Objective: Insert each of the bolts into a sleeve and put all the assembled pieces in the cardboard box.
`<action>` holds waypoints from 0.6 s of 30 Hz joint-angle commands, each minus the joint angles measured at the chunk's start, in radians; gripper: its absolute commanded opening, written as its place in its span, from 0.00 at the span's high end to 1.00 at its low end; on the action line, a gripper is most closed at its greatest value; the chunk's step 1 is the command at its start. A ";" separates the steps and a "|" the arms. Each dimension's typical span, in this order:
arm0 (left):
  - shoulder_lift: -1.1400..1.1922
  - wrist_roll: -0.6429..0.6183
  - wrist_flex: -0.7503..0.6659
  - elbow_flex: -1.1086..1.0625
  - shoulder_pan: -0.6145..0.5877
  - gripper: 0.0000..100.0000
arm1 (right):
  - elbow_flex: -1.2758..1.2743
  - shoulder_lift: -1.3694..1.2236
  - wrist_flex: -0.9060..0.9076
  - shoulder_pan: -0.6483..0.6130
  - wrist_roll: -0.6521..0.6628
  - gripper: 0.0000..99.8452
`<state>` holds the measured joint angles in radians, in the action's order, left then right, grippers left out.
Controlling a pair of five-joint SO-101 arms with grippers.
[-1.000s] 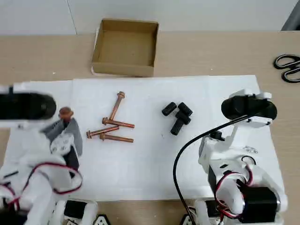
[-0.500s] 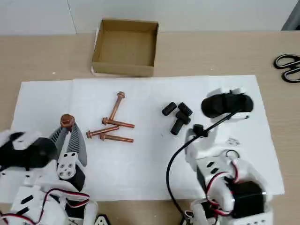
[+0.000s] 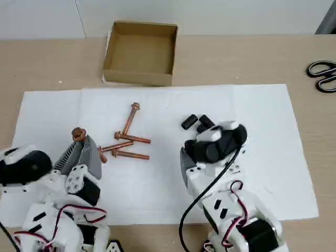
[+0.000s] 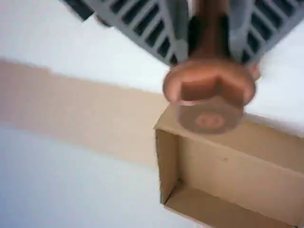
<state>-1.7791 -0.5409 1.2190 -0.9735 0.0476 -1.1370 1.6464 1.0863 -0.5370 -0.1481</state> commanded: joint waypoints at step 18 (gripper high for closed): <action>-0.009 -0.180 -0.158 -0.033 0.184 1.00 | -0.133 0.166 -0.035 -0.340 0.034 1.00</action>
<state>-1.7837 -0.7050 1.0917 -1.0150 0.2179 -1.2735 1.8013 1.0817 -0.8408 -0.1250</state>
